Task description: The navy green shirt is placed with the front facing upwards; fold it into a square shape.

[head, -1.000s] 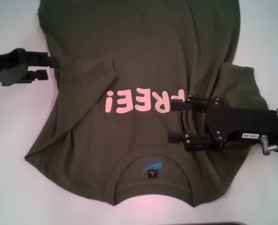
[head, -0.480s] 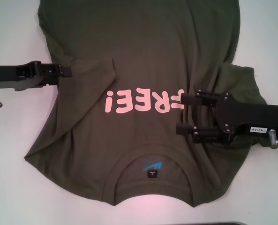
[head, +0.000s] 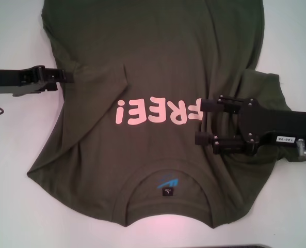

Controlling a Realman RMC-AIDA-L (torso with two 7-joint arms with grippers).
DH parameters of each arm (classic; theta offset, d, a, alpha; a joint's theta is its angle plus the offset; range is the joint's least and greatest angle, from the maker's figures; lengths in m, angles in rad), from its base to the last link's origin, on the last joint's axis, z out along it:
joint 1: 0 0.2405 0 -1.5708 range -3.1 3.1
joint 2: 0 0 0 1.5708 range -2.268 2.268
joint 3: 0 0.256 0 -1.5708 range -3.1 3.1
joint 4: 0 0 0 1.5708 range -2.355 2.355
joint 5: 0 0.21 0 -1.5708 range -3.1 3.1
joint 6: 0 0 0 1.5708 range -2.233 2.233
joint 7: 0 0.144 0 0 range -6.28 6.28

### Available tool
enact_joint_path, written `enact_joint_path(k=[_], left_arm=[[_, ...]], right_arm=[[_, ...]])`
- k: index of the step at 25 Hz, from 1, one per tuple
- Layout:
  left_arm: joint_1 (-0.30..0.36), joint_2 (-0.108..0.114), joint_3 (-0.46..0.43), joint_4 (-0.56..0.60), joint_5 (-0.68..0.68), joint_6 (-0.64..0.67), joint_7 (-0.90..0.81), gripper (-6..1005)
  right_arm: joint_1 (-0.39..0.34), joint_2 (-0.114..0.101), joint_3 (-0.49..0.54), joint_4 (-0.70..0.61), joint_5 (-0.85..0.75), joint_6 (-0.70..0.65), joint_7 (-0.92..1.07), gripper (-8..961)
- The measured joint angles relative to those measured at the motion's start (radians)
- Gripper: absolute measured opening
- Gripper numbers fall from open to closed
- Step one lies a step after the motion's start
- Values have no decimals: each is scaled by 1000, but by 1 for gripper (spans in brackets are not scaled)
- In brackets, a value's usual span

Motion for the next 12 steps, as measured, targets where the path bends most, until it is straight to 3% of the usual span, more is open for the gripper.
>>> enact_joint_path(k=[12], left_arm=[[-8,-7,3,42,19,-25,5,569]], right_arm=[[0,2,0,0,0,1,1,888]])
